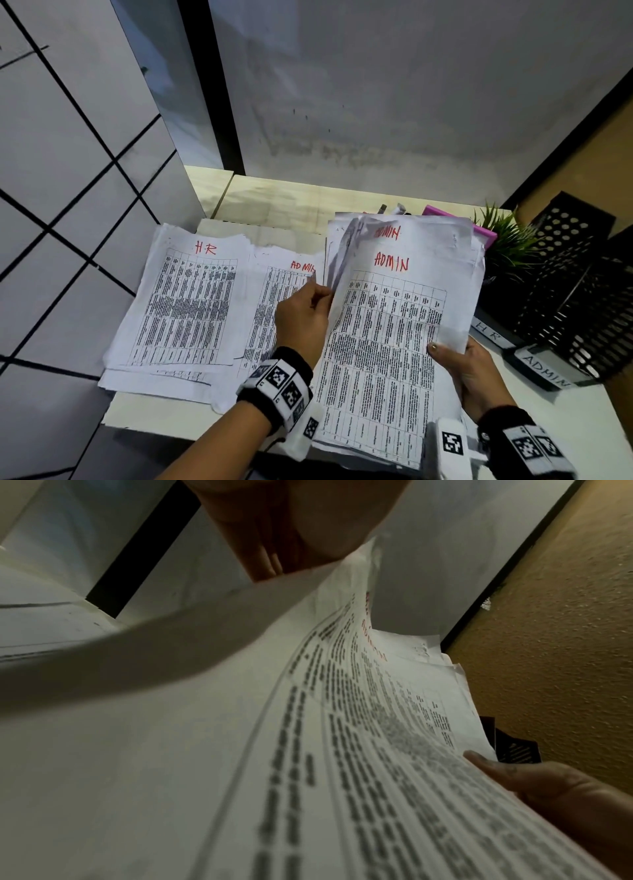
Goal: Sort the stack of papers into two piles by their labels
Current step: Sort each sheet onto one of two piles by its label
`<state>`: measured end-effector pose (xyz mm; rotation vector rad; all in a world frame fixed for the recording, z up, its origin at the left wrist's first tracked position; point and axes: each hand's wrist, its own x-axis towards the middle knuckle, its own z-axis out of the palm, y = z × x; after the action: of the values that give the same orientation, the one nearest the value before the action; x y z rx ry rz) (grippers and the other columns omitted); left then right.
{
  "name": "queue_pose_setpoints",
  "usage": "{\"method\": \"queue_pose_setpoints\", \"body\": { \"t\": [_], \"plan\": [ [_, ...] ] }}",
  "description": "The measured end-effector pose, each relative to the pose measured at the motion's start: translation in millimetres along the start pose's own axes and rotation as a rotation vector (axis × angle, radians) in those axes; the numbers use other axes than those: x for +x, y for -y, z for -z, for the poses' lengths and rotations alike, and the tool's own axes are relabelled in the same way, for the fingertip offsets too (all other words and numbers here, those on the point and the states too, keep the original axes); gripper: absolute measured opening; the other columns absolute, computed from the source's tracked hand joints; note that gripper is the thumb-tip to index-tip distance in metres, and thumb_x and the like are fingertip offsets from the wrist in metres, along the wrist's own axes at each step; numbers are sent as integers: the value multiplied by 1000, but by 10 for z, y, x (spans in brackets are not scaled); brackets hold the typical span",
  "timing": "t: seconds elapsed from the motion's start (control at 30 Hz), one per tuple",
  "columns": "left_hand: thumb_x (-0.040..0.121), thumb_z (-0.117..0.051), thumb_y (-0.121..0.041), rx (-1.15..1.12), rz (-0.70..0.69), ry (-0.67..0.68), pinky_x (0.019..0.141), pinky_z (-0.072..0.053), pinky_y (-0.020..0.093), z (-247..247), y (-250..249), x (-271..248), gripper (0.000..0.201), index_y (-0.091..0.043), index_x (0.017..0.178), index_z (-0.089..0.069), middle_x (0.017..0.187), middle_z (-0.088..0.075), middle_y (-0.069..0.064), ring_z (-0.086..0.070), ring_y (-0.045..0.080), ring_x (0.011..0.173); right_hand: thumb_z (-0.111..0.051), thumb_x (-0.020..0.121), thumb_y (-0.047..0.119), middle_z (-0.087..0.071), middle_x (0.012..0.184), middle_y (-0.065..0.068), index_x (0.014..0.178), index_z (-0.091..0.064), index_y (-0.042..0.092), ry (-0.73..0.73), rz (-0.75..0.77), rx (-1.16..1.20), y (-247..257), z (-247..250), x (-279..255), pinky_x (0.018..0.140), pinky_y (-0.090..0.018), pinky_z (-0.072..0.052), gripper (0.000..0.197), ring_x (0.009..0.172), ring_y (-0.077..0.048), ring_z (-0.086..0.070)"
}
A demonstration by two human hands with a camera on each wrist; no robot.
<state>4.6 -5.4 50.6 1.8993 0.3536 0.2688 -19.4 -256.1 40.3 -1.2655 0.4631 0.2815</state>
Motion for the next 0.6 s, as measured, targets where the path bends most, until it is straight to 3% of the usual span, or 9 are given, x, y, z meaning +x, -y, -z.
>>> {"method": "queue_pose_setpoints", "body": {
  "t": [0.17,0.23,0.3,0.4,0.47,0.6],
  "plan": [
    [88,-65,-11,-45,-71,41,70,-59,41,23,47,-49,21,-29,97,-69,79,-73,-8,-69,11,75,-60,77,-12,-73,102,-21,111,-63,-1,0,-5,18,-3,19,-2,62,-36,-59,35,81,-34,-73],
    [90,-62,-18,-31,-174,60,69,-59,40,45,42,-78,24,-33,108,-63,87,-74,-7,-70,11,77,-60,77,-12,-73,101,-20,111,-63,-2,-8,-4,30,-8,27,2,61,-34,-59,36,80,-32,-73],
    [88,-61,-22,19,-324,51,74,-60,37,61,18,-104,21,-26,108,-65,109,-71,-4,-70,13,89,-64,72,-7,-73,103,-21,113,-62,-3,-20,-2,33,-13,34,13,63,-35,-59,41,79,-31,-72],
    [83,-71,-12,91,-524,38,95,-51,27,64,-28,-158,16,-12,99,-73,140,-52,1,-55,18,119,-70,63,0,-72,103,-22,114,-62,-3,-32,-9,29,-18,45,27,62,-35,-59,51,78,-31,-72],
    [79,-74,-8,60,-575,63,101,-46,24,78,-71,-207,15,-9,94,-74,138,-52,3,-48,18,126,-71,62,1,-71,104,-24,114,-62,-3,-38,-6,22,-32,60,39,62,-36,-59,52,78,-32,-71],
    [85,-62,-8,-57,-630,207,87,-55,28,86,-73,-332,11,-6,94,-67,113,-66,4,-61,10,107,-65,68,-7,-70,102,-28,115,-59,-7,-31,-2,27,-68,81,48,60,-39,-59,48,73,-33,-71]
  ]
}}
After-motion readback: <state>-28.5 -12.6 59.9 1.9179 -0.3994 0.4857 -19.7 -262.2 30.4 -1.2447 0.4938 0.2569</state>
